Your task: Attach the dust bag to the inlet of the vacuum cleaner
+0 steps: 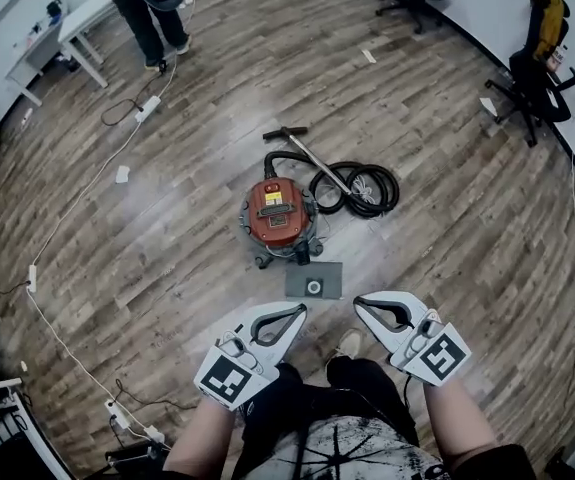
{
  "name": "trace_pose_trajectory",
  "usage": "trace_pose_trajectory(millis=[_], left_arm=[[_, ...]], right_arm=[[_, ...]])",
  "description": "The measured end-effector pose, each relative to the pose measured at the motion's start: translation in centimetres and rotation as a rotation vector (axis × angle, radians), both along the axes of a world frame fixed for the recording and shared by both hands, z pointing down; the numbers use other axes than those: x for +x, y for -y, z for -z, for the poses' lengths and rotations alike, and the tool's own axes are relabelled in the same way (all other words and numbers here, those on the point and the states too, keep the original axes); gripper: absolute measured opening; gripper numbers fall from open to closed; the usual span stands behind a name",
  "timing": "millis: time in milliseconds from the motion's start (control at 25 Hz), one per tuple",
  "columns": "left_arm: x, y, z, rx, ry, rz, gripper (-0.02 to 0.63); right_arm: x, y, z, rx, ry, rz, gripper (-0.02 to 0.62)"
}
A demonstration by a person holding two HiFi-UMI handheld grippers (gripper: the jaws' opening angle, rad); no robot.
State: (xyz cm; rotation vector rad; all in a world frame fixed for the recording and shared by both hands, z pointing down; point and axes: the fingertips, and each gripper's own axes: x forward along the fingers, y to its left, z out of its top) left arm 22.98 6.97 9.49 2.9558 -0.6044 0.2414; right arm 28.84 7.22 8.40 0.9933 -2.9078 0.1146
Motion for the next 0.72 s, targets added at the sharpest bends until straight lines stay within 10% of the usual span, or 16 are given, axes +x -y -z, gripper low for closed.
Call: trace_pose_trajectory(millis=[240,720], left_arm=[[0.1,2.5,-8.4,-0.062,0.078,-0.066,-0.002],[0.3,6.7,-37.6,-0.052,0.118,-0.141,-0.002]], right_arm=[[0.5,0.5,-15.4,-0.203,-0.242,0.045,0.006],[-2.4,0.8,-68.1,-0.489,-0.743,0.164,0.212]])
